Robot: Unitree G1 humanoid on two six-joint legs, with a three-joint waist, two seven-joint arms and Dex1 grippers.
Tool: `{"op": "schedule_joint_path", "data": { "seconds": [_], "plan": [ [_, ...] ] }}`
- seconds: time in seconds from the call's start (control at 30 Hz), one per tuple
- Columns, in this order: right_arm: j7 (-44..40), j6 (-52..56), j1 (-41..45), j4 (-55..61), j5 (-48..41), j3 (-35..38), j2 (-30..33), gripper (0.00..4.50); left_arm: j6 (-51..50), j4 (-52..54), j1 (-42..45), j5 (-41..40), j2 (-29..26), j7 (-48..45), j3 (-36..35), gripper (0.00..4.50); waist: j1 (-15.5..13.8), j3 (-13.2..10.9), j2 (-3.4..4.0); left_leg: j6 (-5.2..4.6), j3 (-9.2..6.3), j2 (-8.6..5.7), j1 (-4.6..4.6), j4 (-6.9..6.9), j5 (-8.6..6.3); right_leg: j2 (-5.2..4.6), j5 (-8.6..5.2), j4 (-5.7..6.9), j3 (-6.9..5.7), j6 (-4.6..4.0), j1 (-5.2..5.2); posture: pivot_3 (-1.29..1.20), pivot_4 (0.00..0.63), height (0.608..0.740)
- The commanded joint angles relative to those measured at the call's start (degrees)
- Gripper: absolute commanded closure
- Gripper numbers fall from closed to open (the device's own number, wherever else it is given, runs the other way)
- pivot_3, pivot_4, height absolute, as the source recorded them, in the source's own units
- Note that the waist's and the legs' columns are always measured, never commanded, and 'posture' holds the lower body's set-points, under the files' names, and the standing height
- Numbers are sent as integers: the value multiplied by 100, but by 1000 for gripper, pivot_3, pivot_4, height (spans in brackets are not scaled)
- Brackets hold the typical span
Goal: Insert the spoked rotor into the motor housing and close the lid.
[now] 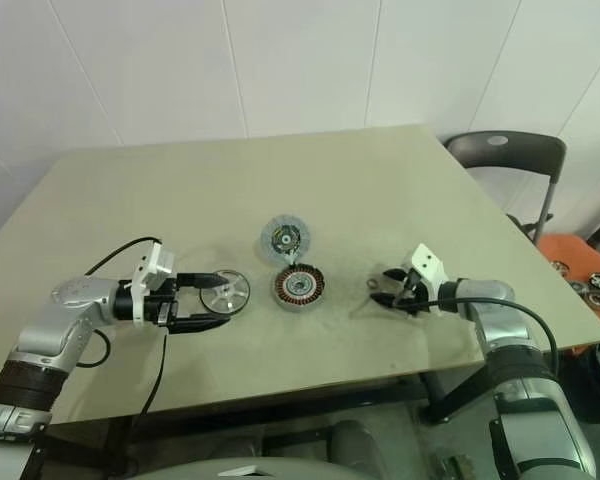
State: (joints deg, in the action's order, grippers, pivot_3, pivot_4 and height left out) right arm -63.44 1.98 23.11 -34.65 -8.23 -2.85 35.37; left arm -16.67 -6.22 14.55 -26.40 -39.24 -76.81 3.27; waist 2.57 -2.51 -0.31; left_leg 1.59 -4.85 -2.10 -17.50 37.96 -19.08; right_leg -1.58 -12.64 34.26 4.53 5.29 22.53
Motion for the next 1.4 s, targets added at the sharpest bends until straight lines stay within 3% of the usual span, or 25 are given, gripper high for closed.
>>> {"op": "schedule_joint_path", "data": {
  "seconds": [0.03, 0.6, 1.07, 1.4],
  "plan": [
    [-31, -135, 90, -37, -76, 160, 52, 1165, 59, 28, 135, -22, 48, -98, -17, 11, -5, 0, 0, 0, -1, 0, 0, -1, 0, 0, 0, 1, 0, 0, 1, 0, 0, 740],
    [-316, -377, 292, 127, -284, 227, -54, 1165, -75, 204, -105, -124, 151, 104, -182, 11, -13, -1, 1, -1, -3, 5, -1, -1, 0, 0, 0, 1, 0, 1, 2, 0, 0, 740],
    [-32, -1629, 705, -1925, 301, 113, -153, 1165, -93, 278, -230, -168, 174, 217, -308, 11, 2, 1, -3, -1, -1, 5, 9, 2, 0, -2, -1, 0, 2, -1, -13, 0, 0, 740],
    [-80, -1959, 878, -2235, 308, 174, -168, 1165, -89, 291, -241, -146, 262, 258, -289, 11, 10, 3, -6, -1, -2, 4, 15, 7, 0, 0, -1, 5, 15, 0, -24, 0, 0, 740]
  ]
}}
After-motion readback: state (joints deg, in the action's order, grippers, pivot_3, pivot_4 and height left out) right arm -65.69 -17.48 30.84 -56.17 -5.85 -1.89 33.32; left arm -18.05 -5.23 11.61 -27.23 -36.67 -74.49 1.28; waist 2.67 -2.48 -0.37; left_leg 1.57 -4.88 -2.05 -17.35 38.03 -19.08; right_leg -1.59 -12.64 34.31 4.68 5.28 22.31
